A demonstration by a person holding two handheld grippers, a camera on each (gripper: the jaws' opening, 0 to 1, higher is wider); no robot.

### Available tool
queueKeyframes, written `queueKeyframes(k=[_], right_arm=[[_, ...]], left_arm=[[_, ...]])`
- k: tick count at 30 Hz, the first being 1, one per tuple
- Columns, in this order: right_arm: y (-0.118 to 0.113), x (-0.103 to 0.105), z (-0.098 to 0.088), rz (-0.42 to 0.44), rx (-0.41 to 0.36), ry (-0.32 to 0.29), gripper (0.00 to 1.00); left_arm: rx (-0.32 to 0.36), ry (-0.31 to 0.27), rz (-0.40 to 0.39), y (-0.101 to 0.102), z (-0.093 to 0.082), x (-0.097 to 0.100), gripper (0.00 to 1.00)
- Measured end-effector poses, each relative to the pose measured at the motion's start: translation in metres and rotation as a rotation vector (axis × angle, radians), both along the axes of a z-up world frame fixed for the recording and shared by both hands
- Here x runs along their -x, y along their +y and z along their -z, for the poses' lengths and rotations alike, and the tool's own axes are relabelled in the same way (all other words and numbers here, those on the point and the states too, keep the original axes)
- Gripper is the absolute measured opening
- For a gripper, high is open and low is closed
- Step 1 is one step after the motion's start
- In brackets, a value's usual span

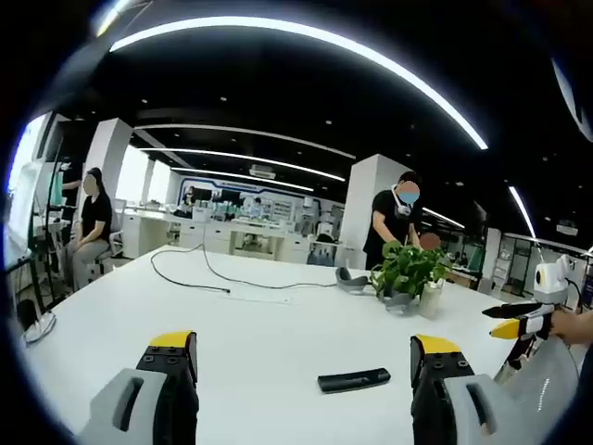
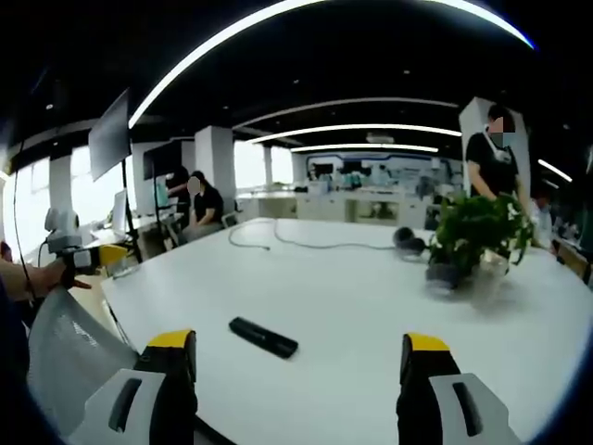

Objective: Press the specified remote control buttons in sequence, fully releasing each button before pressing the next.

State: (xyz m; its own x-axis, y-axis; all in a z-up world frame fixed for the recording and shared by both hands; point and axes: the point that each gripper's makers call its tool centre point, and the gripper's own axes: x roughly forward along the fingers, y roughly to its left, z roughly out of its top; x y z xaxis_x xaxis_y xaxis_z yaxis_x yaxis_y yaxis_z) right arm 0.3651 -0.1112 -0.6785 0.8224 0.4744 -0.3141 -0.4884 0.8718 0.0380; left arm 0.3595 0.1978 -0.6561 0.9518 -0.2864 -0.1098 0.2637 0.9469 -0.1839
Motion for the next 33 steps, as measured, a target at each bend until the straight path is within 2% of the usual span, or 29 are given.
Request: queueKeyframes(k=[6,18,26,33], right_arm=[[-0.0015,-0.0013,0.0007,0.006,-0.011,0.005,0.94],[-0.0036,-0.0013,-0.0031,0.008,-0.01,-0.023,0.93],[-0.0025,0.0007,0.001,-0.007,-0.009,-0.005,0.9],[-0.0043,-0.0003,-0.0014,-0.005,-0.005,-0.022,0.9]], left_arm=[[-0.008,0.004,-0.008,0.001,0.0005,0.0,1.0],[-0.011,-0.004,-0.011,0.0016,-0.0007,0.001,1.0],[-0.018,-0.005,-0.018,0.0032,-0.0009,0.0017,1.0],[-0.022,0.015,-0.014,0.0025,0.0032,0.0013,1.0]])
